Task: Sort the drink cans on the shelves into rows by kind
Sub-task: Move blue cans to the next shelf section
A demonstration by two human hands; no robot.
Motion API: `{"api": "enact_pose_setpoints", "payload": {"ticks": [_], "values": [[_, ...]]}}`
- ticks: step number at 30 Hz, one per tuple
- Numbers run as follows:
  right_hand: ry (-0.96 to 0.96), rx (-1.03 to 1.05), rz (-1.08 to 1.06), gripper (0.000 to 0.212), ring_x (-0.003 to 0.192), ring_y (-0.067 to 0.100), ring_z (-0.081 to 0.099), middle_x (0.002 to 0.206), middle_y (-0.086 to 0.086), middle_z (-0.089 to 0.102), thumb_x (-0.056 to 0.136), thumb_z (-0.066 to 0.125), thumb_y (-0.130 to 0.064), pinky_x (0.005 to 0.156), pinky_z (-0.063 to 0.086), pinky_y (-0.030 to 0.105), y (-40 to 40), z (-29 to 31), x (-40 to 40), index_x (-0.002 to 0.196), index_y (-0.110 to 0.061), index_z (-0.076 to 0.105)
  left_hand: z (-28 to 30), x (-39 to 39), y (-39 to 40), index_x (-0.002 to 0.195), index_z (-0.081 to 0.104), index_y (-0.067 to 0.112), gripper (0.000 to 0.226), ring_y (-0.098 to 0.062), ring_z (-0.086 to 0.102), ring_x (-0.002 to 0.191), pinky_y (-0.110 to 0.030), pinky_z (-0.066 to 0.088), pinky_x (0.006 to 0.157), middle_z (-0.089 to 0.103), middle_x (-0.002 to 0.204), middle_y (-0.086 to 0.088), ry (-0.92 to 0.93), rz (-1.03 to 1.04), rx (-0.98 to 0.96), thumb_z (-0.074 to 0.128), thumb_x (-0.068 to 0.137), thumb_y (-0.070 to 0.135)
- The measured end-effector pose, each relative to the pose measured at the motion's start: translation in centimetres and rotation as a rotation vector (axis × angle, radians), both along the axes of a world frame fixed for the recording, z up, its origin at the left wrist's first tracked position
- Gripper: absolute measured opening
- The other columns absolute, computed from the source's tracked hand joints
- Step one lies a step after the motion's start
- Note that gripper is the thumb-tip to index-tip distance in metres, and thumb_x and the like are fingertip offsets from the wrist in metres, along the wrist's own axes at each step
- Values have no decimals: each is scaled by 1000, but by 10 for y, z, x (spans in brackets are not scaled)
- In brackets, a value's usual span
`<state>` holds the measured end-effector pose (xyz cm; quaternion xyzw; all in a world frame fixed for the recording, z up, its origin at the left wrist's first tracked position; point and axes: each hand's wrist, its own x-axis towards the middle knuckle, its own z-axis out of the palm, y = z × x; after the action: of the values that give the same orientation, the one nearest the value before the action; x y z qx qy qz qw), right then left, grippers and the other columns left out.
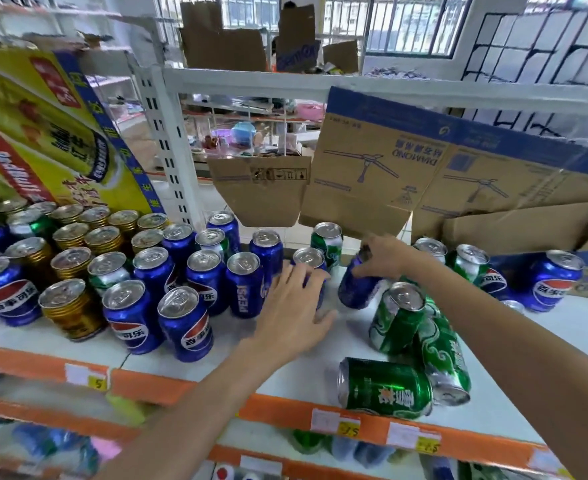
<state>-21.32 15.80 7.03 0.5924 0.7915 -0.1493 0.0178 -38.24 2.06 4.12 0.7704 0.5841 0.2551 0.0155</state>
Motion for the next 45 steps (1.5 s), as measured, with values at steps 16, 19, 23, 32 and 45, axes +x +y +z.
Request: {"api": "enact_pose_setpoints", "payload": {"ticks": [16, 19, 23, 32, 45], "values": [[285, -124, 75, 74, 124, 19, 47, 142, 0, 45, 82, 66, -44, 97, 35, 21, -77, -12, 92, 145, -31, 28, -24, 42, 0, 121, 34, 30, 78, -13, 55, 92, -30, 47, 71, 57, 110, 3, -57, -232, -595, 77, 63, 58], [302, -89, 98, 79, 115, 23, 53, 139, 3, 49, 82, 68, -41, 98, 41, 30, -78, -26, 97, 145, -36, 21, -13, 43, -4, 113, 34, 37, 71, -12, 49, 95, -26, 39, 69, 48, 108, 7, -154, -82, -492, 77, 61, 59], [376, -76, 129, 77, 119, 24, 51, 138, 5, 49, 81, 70, -36, 98, 42, 31, -77, -34, 97, 142, -34, 21, -17, 50, -6, 123, 40, 32, 76, -14, 36, 114, -28, 33, 82, 44, 117, 11, -186, -35, -402, 79, 62, 54], [393, -71, 162, 82, 118, 21, 53, 137, 4, 51, 78, 72, -38, 98, 43, 32, -69, -42, 105, 143, -25, 24, -61, 61, -27, 113, 32, 38, 80, -9, 53, 112, -23, 42, 89, 55, 116, 14, -665, 121, -439, 89, 57, 34], [313, 131, 302, 33, 124, 21, 43, 134, 4, 50, 89, 60, -18, 99, 26, 20, -95, -63, 162, 121, -16, 61, -30, 57, -34, 129, 46, 30, 81, -16, 37, 113, -27, 32, 86, 48, 118, 7, -68, 306, -244, 79, 60, 57]]}}
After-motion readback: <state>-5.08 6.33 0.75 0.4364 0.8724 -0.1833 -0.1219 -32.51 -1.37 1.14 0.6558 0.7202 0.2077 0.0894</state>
